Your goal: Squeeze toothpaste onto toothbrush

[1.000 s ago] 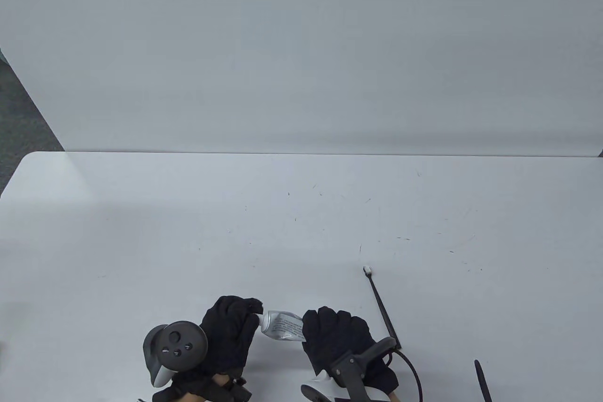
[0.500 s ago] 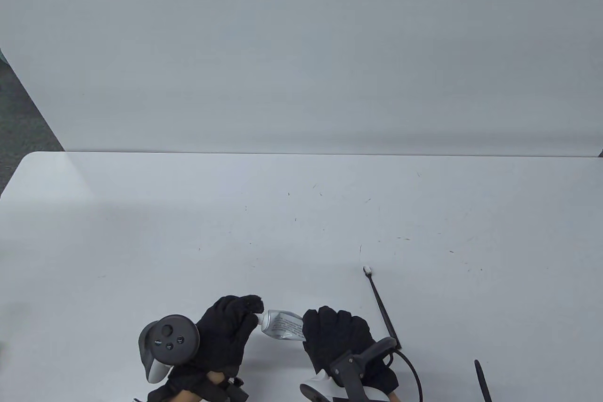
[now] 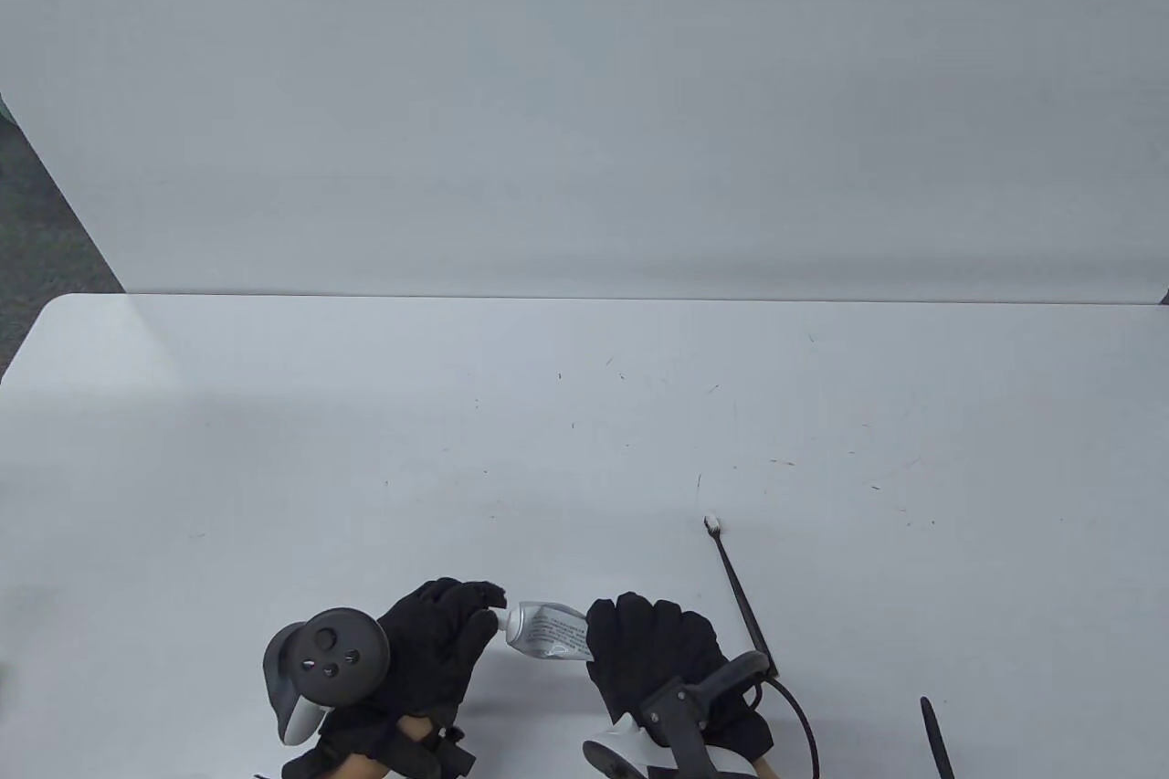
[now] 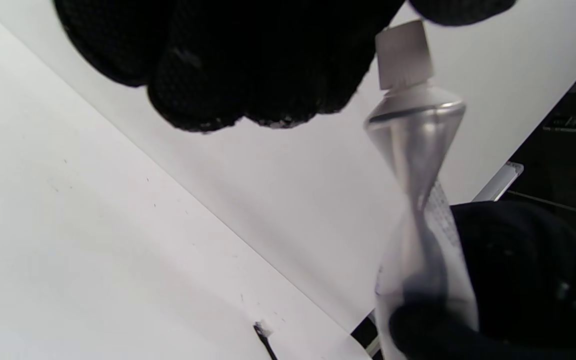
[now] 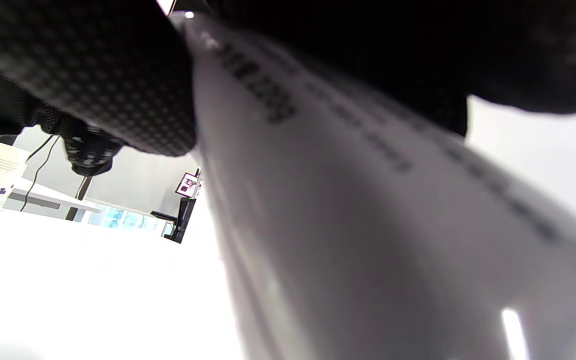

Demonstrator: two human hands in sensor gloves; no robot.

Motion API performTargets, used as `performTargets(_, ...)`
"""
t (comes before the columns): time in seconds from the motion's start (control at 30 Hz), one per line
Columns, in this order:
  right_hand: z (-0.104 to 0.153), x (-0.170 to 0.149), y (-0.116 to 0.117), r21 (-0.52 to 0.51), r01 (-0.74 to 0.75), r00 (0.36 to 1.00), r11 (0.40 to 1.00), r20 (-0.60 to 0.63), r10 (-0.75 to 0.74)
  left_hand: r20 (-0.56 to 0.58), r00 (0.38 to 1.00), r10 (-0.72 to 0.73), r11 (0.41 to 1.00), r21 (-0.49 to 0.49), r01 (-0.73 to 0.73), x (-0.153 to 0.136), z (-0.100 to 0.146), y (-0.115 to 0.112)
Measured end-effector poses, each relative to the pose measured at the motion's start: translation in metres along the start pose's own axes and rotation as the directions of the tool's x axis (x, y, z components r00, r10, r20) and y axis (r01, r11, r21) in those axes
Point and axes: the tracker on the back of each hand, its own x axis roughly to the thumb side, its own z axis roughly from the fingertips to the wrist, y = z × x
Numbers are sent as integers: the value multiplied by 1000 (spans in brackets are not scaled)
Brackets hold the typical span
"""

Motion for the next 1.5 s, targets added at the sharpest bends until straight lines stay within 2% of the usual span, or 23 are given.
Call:
performTargets(0.07, 0, -1, 1, 0, 5, 1000, 1000, -5, -5, 28, 995, 96, 985, -148, -91, 0, -3, -2)
performTargets(0.1, 0, -1, 1, 1, 4, 1000, 1000, -5, -4, 26, 996, 85, 984, -160, -80, 1, -2, -2)
performTargets(0.13, 0, 0, 0, 6, -4, 1000, 1000, 2, 4, 40, 999, 36, 996, -87, -32, 2, -2, -3)
performTargets(0.2, 0, 0, 1, 9, -5, 1000, 1000, 7, 5, -2, 997, -74, 997, -9, 74, 3, -2, -1)
performTargets(0.27, 0, 0, 1, 12, -2, 1000, 1000, 8, 2, -21, 996, -88, 996, 10, 88, 0, -1, 1)
performTargets(0.3, 0, 0, 2, 9, -1, 1000, 1000, 6, 0, -35, 999, -42, 999, 2, 42, -2, -1, 1)
performTargets(0.37, 0, -1, 3, 12, 8, 1000, 1000, 0, -8, -6, 998, 67, 994, -91, -67, -5, -4, -2)
performTargets(0.4, 0, -1, 4, 14, 8, 1000, 1000, 0, -8, 5, 995, 99, 983, -158, -97, -4, -5, -4)
performTargets(0.43, 0, -1, 4, 17, 5, 1000, 1000, 0, -5, 10, 995, 100, 982, -164, -97, -3, -4, -4)
performTargets(0.5, 0, -1, 5, 22, 2, 1000, 1000, 5, -2, -10, 1000, 20, 998, -62, -21, -1, -3, -4)
performTargets(0.57, 0, -1, 4, 23, 8, 1000, 1000, 6, -8, -25, 998, -49, 999, -18, 49, -2, -3, -1)
performTargets(0.63, 0, -1, 4, 20, 3, 1000, 1000, 7, -3, -40, 999, 21, 999, -35, -22, -6, -2, -1)
performTargets(0.73, 0, -2, 6, 26, 20, 1000, 999, -2, -19, 5, 990, 143, 975, -172, -140, -4, -5, -5)
performTargets(0.87, 1, -2, 7, 35, 13, 1000, 999, 6, -13, -17, 999, -30, 999, -40, 30, 1, -4, -5)
performTargets(0.93, 1, -1, 7, 37, 16, 1000, 999, 7, -16, -37, 998, -43, 999, -16, 43, -2, -3, -2)
performTargets(1.0, 0, -3, 8, 37, 28, 1000, 999, -5, -28, -2, 997, 77, 992, -104, -77, -5, -4, -4)
performTargets(1.07, 0, -5, 8, 39, 32, 999, 999, -11, -32, 21, 994, 107, 972, -213, -100, -1, -5, -7)
performTargets(1.17, 1, -4, 8, 47, 26, 1000, 999, -3, -26, 11, 999, -30, 996, -81, 31, 3, -5, -6)
performTargets(1.23, 1, -4, 8, 48, 33, 999, 998, -2, -33, -27, 997, -74, 996, -56, 72, 1, -4, -5)
performTargets(1.3, 1, -4, 9, 50, 27, 1000, 998, -1, -27, -49, 998, -29, 998, -62, 26, -3, -3, -4)
performTargets(1.4, 1, -4, 9, 50, 41, 999, 998, -6, -40, 20, 996, 90, 975, -207, -84, -2, -6, -6)
performTargets(1.5, 1, -4, 9, 51, 41, 999, 998, -4, -41, 29, 998, 52, 992, -115, -48, 2, -6, -5)
